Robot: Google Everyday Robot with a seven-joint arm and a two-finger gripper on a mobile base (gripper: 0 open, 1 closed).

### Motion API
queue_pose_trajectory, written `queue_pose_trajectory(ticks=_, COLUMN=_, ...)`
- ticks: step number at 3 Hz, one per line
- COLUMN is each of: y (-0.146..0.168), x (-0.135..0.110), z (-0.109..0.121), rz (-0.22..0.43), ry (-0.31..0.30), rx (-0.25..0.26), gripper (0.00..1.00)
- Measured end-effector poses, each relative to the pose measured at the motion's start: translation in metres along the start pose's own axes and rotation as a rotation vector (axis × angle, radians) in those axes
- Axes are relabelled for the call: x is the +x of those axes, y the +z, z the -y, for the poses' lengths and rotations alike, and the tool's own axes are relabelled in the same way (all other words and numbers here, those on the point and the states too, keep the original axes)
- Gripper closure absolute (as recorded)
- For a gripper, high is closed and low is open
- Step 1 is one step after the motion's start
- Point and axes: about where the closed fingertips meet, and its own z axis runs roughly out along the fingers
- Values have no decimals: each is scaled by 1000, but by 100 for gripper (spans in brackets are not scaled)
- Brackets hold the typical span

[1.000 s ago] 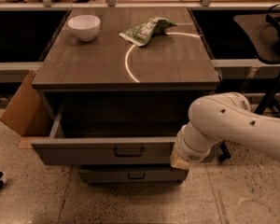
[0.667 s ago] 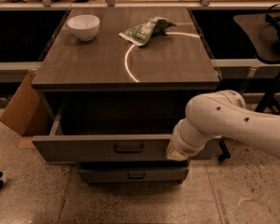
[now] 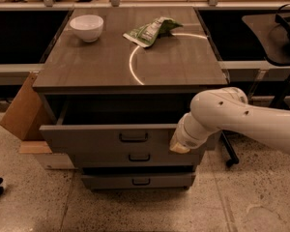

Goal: Close top drawer

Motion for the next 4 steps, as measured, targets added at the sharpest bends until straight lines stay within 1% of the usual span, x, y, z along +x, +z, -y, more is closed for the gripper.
queue_pose_trajectory(ticks=1, y=8, x=-5, z=25, rz=19, ry=31, rx=20, gripper=100)
queue_pose_trajectory(ticks=2, y=17, x=-5, z=47, rz=32, ry=66, rx=28, gripper=100)
queue_pose_trajectory(ticks=4, y=23, x=-4, z=69, rz=42, ry=98, rx=37, gripper=100)
